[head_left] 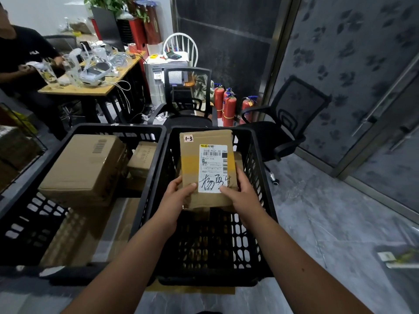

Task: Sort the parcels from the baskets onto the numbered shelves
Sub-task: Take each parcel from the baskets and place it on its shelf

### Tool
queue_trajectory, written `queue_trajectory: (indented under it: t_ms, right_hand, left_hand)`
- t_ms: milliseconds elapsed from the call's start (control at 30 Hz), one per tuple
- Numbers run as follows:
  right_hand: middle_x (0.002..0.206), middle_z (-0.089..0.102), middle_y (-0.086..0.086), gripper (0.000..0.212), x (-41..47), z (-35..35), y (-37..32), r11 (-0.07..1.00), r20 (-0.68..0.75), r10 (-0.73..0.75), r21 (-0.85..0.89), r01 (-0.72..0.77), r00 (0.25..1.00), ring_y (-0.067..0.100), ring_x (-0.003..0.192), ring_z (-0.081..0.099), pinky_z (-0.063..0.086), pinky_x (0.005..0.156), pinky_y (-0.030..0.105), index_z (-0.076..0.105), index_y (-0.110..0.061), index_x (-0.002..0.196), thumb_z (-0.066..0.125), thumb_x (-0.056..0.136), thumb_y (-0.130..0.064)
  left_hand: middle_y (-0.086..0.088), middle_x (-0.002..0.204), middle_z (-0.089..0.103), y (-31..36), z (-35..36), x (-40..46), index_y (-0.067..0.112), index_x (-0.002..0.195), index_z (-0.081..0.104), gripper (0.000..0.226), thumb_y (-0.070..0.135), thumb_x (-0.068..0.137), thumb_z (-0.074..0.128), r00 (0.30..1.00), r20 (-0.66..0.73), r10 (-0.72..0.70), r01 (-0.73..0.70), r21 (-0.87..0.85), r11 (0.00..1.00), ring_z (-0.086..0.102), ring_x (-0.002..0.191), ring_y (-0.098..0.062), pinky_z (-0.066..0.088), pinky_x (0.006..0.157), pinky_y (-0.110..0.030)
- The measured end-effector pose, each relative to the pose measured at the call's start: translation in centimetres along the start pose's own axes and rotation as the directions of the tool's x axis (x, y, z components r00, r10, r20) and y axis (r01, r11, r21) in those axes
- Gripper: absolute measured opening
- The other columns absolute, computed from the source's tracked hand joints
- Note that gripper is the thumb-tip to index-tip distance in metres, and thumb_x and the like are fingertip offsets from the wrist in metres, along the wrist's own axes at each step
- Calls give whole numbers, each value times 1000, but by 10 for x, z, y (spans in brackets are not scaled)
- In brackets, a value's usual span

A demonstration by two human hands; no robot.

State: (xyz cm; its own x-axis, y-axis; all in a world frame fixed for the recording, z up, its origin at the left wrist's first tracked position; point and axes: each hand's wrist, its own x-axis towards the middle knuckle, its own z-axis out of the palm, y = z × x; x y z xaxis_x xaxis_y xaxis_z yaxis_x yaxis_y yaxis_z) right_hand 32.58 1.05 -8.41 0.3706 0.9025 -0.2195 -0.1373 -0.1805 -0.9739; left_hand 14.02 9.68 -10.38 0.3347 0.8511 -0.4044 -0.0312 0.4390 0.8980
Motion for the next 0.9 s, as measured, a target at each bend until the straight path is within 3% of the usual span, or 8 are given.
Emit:
queue_trajectory:
  t_ms: [167, 333, 467, 567, 633, 733, 800, 900]
  right_hand:
    - [161, 36, -20, 91, -2, 1, -11, 984, 46, -94, -147, 100, 995, 4, 136, 51, 53, 108, 37, 13, -72, 151, 61, 104, -11]
    - [165, 33, -22, 79, -2, 5, -17, 968, 38, -145, -200, 150, 989, -2, 143, 42, 42, 119, 37, 24, -64, 155, 52, 107, -7]
    - [154, 41, -26, 78, -4, 4, -23, 967, -15, -145, -213, 138, 989, -12, 130, 47, 43, 117, 32, 22, -57, 159, 52, 107, -6]
    - [165, 34, -19, 79, -6, 4, -24, 964, -39, -156, -225, 143, 987, 0, 143, 42, 37, 122, 34, 21, -55, 161, 52, 107, -6]
    - [166, 32, -16, 78, -7, 5, -26, 963, -39, -163, -225, 150, 986, 5, 145, 41, 41, 115, 22, 21, -50, 162, 52, 107, -5]
    - [156, 39, -20, 76, -9, 8, -29, 963, -44, -186, -206, 173, 982, -14, 128, 48, 45, 97, 5, 21, -43, 164, 51, 107, -2]
    - [148, 44, -25, 76, -9, 7, -29, 963, -51, -203, -193, 189, 978, -24, 119, 51, 46, 92, 4, 23, -41, 164, 52, 106, -1]
    - [139, 47, -33, 81, -7, 1, -31, 965, -53, -211, -170, 200, 976, -21, 116, 56, 52, 93, 12, 29, -44, 161, 62, 101, -1]
  left_hand:
    - [4, 127, 72, 11, -8, 8, 27, 142, 55, 57, 31, 90, 81, 998, 62, -6, 2, 72, 997, 73, 110, -22, 60, 69, -32]
    - [9, 124, 75, 26, -13, 16, 34, 140, 59, 79, 55, 68, 86, 996, 83, -13, 0, 156, 988, 71, 116, -22, 55, 86, -43]
    - [3, 123, 75, 39, -17, 24, 34, 126, 68, 33, 45, 95, 73, 998, 64, 3, -13, 168, 986, 71, 112, -23, 53, 84, -40]
    - [3, 120, 72, 50, -23, 29, 36, 114, 69, 14, 35, 100, 68, 989, 31, 141, -145, 285, 948, 69, 105, -18, 56, 89, -40]
    - [15, 113, 68, 60, -26, 28, 34, 122, 65, 24, 30, 99, 70, 958, 63, 279, -276, 462, 843, 67, 104, -9, 55, 96, -37]
    - [10, 128, 62, 70, -30, 28, 27, 145, 56, 47, 33, 100, 68, 881, 189, 434, -427, 711, 559, 63, 113, -12, 54, 101, -39]
    - [1, 140, 58, 74, -30, 27, 26, 149, 52, 52, 37, 100, 66, 849, 232, 474, -456, 774, 439, 59, 122, -17, 52, 105, -43]
    - [-1, 144, 55, 78, -31, 23, 26, 150, 50, 57, 42, 99, 68, 846, 228, 483, -442, 806, 394, 55, 129, -20, 49, 106, -42]
